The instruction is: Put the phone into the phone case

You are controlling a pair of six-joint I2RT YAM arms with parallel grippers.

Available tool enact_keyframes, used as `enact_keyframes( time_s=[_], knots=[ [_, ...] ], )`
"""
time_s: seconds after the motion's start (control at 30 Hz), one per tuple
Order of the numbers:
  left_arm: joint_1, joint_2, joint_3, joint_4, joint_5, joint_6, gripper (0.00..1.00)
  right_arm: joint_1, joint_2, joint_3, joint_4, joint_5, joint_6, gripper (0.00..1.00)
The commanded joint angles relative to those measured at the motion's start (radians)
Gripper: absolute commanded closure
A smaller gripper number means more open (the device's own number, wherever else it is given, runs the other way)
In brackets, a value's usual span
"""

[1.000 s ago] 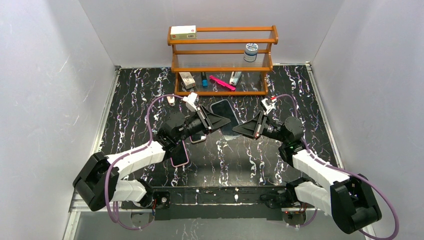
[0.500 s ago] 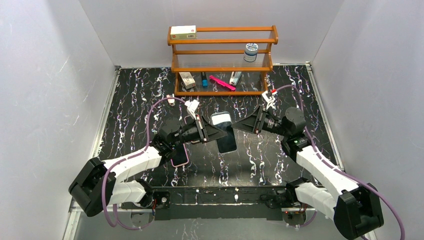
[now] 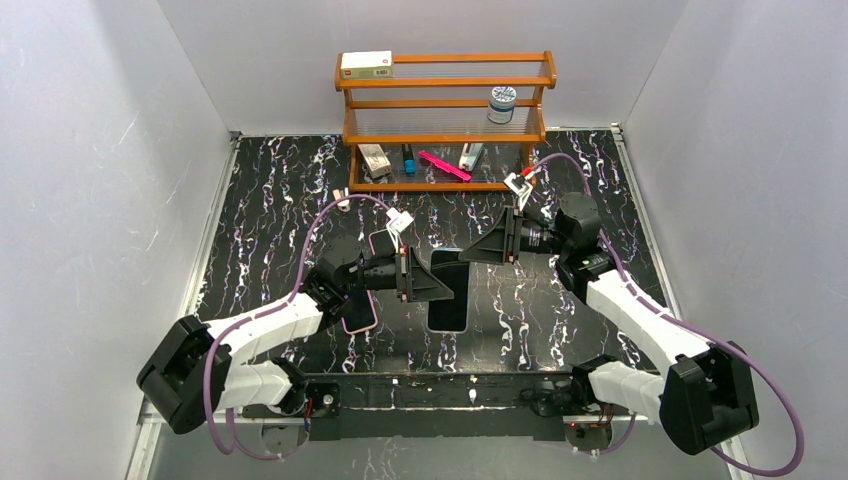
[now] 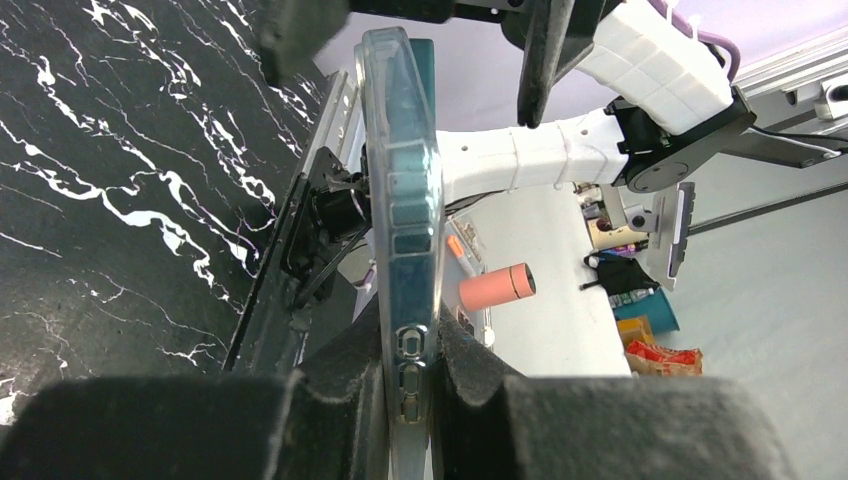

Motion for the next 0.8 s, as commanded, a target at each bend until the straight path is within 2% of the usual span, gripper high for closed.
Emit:
enact_keyframes(
  time_s=[0.0,0.07,0.2,0.33,0.43,0.57,0.63,0.77],
  knots=[
    [0.005,-0.007,0.013,0.040,0.025,0.017,1.00,0.003,-0.006,0.052,0.025,-0.081,-0.023,0.40],
    [0.006,-0.007,0.009,0.024,0.008,0.025,1.00,0.002,-0.007,0.051,0.018,-0.089,-0.023,0.51],
    [0.011,-0.019,0.011,-0.072,-0.045,0.070,1.00,0.002,-0.010,0.061,-0.030,-0.065,-0.015,0.80],
    [0.017,-0.043,0.064,-0.366,-0.159,0.232,1.00,0.002,-0.014,0.077,-0.064,-0.019,0.005,0.99],
    [0.020,-0.049,0.116,-0.575,-0.264,0.315,1.00,0.003,-0.014,0.102,-0.134,0.030,-0.002,0.99],
    [0.023,-0.044,0.131,-0.600,-0.301,0.309,1.00,0.002,-0.017,0.087,-0.127,0.047,0.002,0.98],
    [0.022,-0.038,0.135,-0.565,-0.281,0.279,1.00,0.002,-0.018,0.069,-0.100,0.036,0.013,0.82],
    [0.023,-0.072,0.091,-0.377,-0.245,0.125,1.00,0.003,-0.025,0.027,-0.056,0.016,0.038,0.53]
  ],
)
